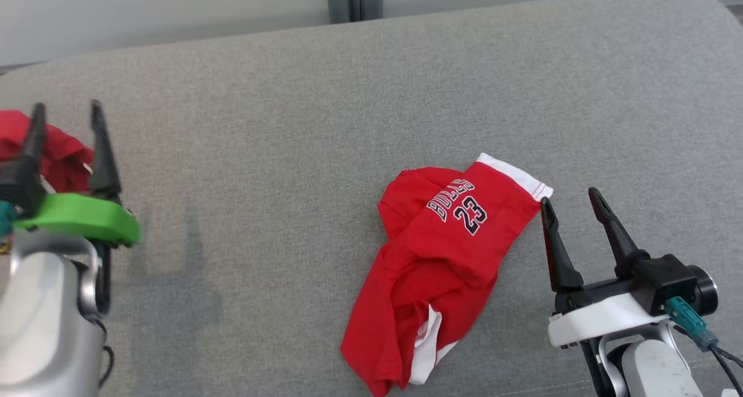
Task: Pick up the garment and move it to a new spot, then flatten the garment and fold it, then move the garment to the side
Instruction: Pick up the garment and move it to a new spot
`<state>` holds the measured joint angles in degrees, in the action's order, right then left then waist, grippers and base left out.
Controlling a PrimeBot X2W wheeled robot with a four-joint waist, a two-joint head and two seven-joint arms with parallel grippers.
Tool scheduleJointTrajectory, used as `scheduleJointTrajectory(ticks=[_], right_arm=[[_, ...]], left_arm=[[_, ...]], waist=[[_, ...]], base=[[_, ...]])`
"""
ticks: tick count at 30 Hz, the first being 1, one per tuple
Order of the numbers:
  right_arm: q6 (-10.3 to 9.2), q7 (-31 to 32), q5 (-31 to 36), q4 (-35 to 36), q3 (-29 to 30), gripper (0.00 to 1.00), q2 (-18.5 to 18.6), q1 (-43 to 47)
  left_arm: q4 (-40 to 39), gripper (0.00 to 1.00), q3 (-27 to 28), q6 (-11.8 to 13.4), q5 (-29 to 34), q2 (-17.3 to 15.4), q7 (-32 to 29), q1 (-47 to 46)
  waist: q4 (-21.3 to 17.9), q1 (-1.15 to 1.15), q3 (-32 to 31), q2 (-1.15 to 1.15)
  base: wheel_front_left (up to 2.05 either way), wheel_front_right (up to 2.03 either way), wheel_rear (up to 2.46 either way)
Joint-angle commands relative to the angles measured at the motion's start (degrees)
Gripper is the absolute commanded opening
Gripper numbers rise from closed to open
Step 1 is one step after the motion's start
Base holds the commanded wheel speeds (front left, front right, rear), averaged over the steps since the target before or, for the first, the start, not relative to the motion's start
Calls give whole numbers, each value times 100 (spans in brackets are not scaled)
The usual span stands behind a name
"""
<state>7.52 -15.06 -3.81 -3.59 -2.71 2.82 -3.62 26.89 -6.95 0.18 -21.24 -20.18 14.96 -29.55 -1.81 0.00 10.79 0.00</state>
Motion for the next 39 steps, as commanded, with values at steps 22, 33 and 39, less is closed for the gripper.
scheduleJointTrajectory(ticks=[22, 33, 39], right_arm=[[-6, -18, 36, 208, 769, 100, 166, 946], [-6, -18, -23, -110, 854, 100, 102, 834], [-6, -18, -28, -160, 825, 100, 97, 772]], left_arm=[[-2554, 100, 853, -605, 677, 1504, 20, 3961], [-2459, 100, 1135, -768, 910, 1665, 20, 3811], [-2411, 100, 981, -770, 845, 1580, 20, 3799]], waist=[[89, 0, -1020, 0], [185, 0, -1035, 0], [235, 0, -1028, 0]], base=[[0, 0, 0], [0, 0, 0], [0, 0, 0]])
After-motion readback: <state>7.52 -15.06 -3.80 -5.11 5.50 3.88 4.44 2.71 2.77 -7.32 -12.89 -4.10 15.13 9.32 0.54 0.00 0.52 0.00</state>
